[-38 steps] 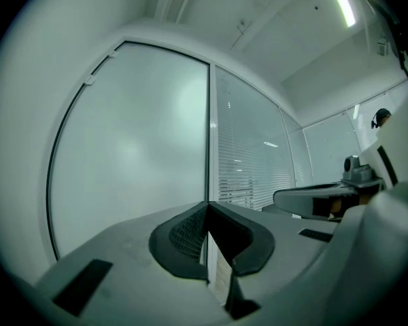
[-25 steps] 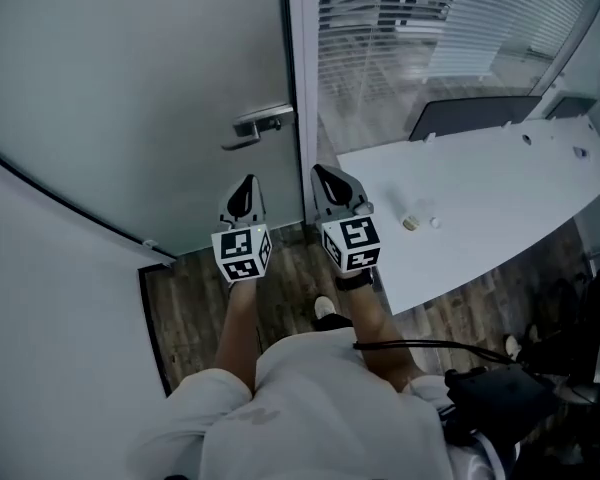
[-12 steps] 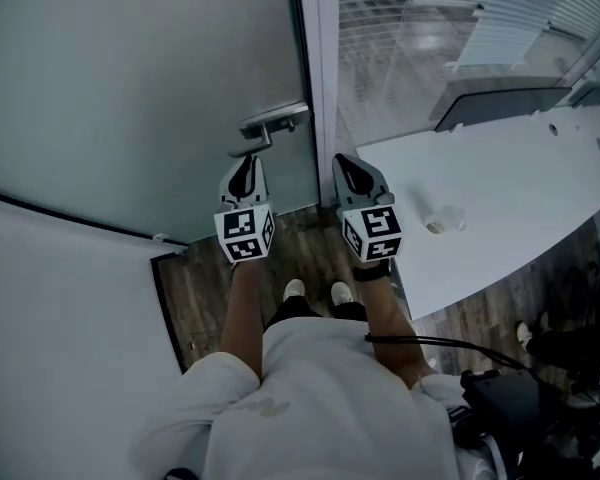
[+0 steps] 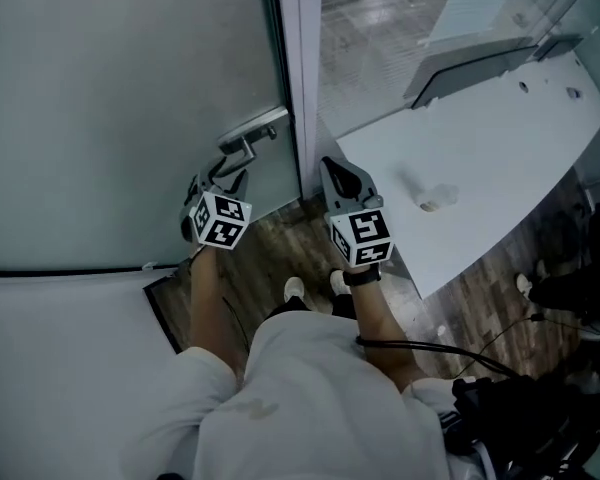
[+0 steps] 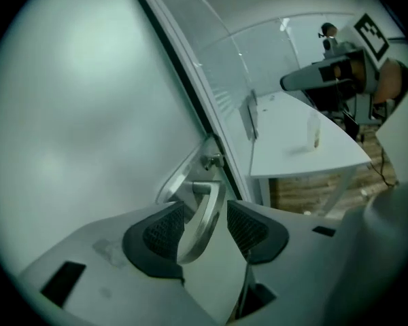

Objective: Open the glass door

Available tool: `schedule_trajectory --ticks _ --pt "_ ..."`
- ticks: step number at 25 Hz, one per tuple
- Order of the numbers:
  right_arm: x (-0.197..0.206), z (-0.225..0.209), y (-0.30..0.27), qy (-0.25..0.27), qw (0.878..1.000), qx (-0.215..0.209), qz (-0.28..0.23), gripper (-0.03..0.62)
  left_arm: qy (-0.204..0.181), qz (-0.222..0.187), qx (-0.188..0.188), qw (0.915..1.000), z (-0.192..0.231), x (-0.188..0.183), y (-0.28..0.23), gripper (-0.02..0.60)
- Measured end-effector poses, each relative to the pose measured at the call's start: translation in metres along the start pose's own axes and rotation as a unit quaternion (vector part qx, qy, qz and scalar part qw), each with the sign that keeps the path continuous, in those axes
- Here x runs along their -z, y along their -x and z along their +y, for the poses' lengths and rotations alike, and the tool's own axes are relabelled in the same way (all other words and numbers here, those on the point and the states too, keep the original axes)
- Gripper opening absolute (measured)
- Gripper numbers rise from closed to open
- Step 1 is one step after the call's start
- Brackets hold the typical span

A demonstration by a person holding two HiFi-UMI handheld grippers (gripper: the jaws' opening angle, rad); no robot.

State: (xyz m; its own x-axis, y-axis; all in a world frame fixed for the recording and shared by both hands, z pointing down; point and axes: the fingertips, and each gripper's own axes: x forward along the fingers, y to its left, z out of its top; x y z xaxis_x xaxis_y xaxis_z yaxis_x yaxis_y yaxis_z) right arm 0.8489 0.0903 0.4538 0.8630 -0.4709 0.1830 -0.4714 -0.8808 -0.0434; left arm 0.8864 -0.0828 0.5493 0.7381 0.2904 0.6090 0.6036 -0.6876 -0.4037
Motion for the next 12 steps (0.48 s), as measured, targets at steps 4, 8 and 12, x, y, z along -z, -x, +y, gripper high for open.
schedule_trajectory --ticks 4,8,12 --pt "0.003 -0.010 0.006 -0.004 1.000 0.024 0.001 0.000 -0.090 0.038 0.068 0.9929 -0.006 0.006 -0.013 0.175" --pt "0.011 -0.010 0.007 -0.007 0.999 0.036 0.006 0.001 -0.108 0.058 0.108 0.9865 -0.009 0.016 -0.031 0.173" --pt "0.021 -0.012 0.007 -0.011 0.999 0.040 0.017 0.000 -0.172 0.085 0.095 0.9768 -0.015 0.024 -0.049 0.173"
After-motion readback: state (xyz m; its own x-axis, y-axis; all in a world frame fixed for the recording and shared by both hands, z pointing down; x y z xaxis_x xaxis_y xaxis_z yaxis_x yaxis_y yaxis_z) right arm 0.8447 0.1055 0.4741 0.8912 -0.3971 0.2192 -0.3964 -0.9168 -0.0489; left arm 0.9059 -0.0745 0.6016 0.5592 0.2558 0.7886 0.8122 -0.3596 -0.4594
